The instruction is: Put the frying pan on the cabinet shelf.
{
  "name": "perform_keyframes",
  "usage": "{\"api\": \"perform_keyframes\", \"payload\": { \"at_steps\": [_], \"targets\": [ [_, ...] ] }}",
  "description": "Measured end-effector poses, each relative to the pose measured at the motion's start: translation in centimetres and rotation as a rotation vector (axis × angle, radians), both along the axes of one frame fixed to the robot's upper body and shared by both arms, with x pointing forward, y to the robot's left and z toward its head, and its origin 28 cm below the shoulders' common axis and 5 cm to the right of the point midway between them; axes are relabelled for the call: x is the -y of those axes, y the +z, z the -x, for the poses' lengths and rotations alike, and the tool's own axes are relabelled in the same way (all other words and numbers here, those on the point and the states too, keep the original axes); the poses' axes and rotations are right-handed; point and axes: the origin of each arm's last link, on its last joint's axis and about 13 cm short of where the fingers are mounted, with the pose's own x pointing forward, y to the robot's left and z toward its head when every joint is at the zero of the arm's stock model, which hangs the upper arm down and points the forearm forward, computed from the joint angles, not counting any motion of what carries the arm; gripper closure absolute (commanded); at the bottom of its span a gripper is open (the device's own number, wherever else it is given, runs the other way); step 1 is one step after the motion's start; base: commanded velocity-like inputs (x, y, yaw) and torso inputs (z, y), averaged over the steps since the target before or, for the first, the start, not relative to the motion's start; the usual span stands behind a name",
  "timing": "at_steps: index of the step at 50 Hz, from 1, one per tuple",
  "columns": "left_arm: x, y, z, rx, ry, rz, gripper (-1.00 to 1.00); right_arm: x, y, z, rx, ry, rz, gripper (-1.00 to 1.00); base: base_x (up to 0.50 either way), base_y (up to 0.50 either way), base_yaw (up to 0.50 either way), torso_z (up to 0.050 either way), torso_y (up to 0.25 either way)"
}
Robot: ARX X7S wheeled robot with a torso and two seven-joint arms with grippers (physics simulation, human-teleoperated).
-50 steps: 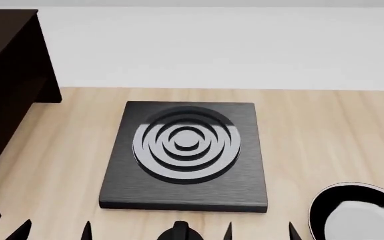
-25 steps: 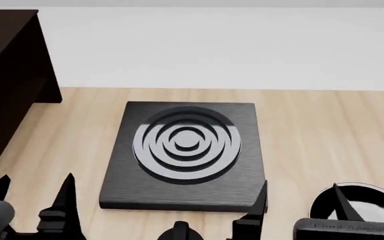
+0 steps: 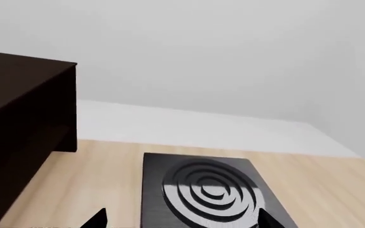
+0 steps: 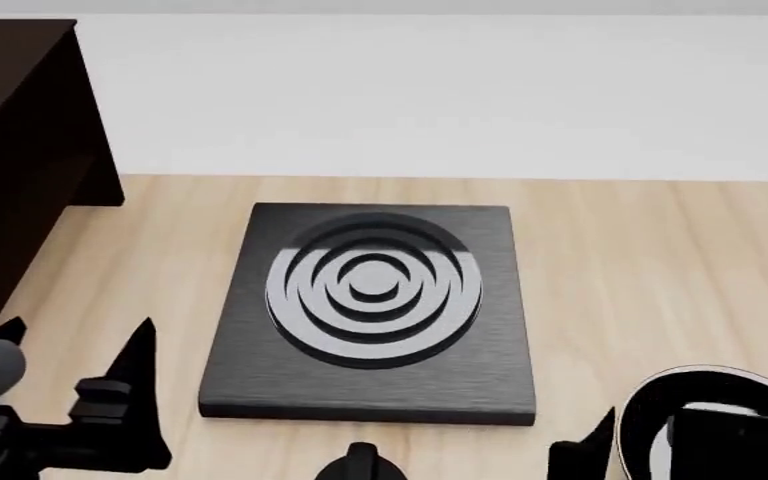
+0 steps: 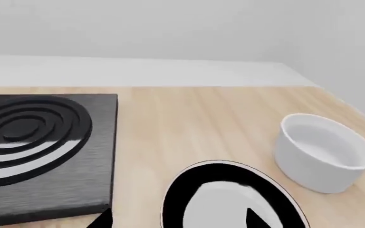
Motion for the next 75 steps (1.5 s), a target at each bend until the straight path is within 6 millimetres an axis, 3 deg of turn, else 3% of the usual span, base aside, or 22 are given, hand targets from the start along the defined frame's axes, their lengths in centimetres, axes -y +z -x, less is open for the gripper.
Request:
{"api": "perform_keyframes", "payload": {
  "at_steps": [15,44,75],
  "targets": [
    [0.0,0.4,0.2,-0.007,-0.015,0.0,-1.0,1.2,-2.9,0.4,-0.149,-0.063,-0.032,-1.0,0.0,0.0,0.0,0.0,0.0],
    [0.1,0.0,0.1,-0.017,-0.028,-0.003,-1.0,1.6,-4.1,1.9,-0.298,-0.14,-0.153,-1.0,0.0,0.0,0.0,0.0,0.0],
    [0.3,0.0,0.3,-0.03,-0.045,-0.001,-1.0,2.8,-8.2,3.0,-0.42,-0.204,-0.199,-1.0,0.0,0.0,0.0,0.0,0.0]
  ]
}}
